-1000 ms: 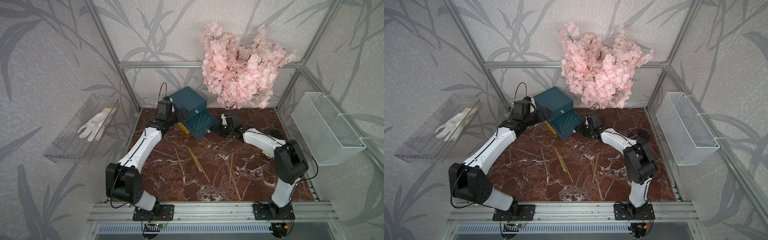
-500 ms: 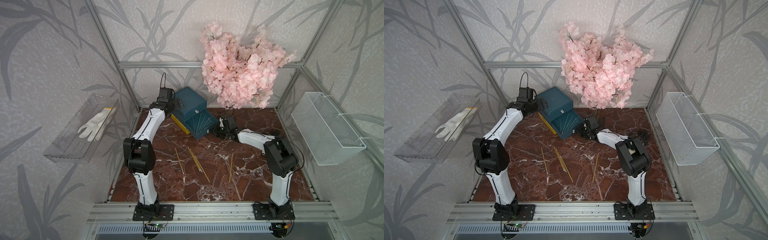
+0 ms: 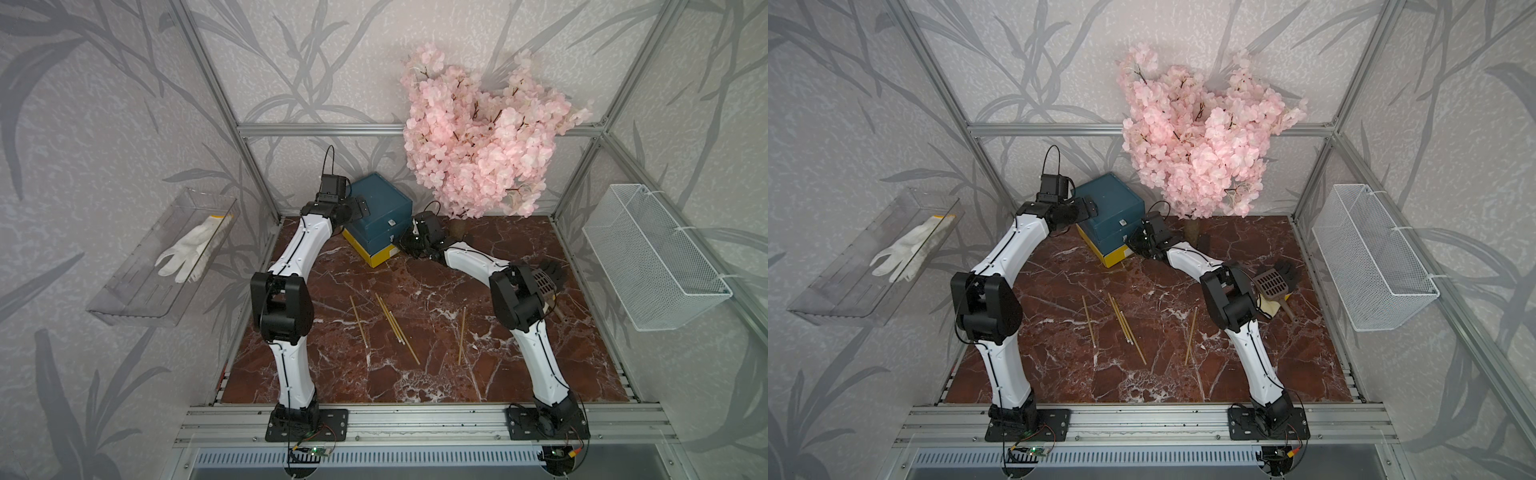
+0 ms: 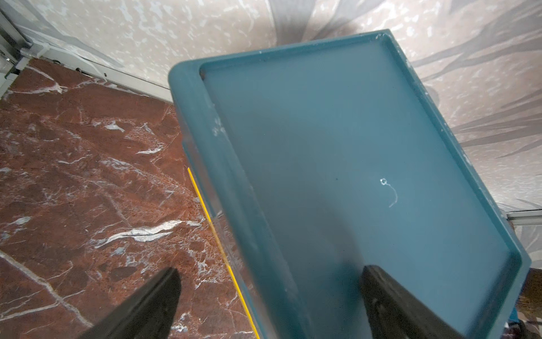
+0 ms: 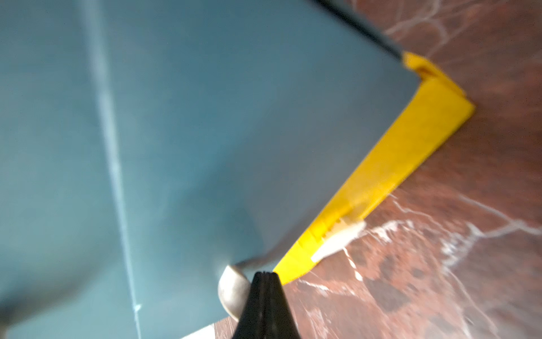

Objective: Please place the pencils in the drawer according to their color
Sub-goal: Close the drawer in the storage box, then open the drawer in the storage box.

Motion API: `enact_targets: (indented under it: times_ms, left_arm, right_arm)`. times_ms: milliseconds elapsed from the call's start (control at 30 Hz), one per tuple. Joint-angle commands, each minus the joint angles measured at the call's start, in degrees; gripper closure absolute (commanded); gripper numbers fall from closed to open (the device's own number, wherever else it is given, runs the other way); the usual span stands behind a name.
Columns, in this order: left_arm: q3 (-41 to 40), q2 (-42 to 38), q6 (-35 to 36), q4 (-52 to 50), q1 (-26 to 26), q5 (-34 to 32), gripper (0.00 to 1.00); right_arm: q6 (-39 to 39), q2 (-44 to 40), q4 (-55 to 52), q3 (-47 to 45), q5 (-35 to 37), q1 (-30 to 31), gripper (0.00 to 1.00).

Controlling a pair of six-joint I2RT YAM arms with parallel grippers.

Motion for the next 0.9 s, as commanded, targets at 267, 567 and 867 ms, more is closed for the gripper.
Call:
enact_targets:
  times_ms: [267,567,867]
  left_arm:
    - [-5.04,0.91,0.16,-2.53,-0.82,1.73,0.00]
    - [-7.34,-0.19,0.25,-1.30,-0.84,2.39,0.00]
    - [-8.32,-0.05,-0.01,-0.77,-0.82,2.10,0.00]
  right_arm:
    - [1.83,-2.45,7.28,-4.24,-1.01,0.82,0.70]
    - [3.05,-13.07,16.18,-25.46,3.43,0.22,0.43]
    - [6.71,-5.91,13.02,-19.67,4.88,0.21,0.42]
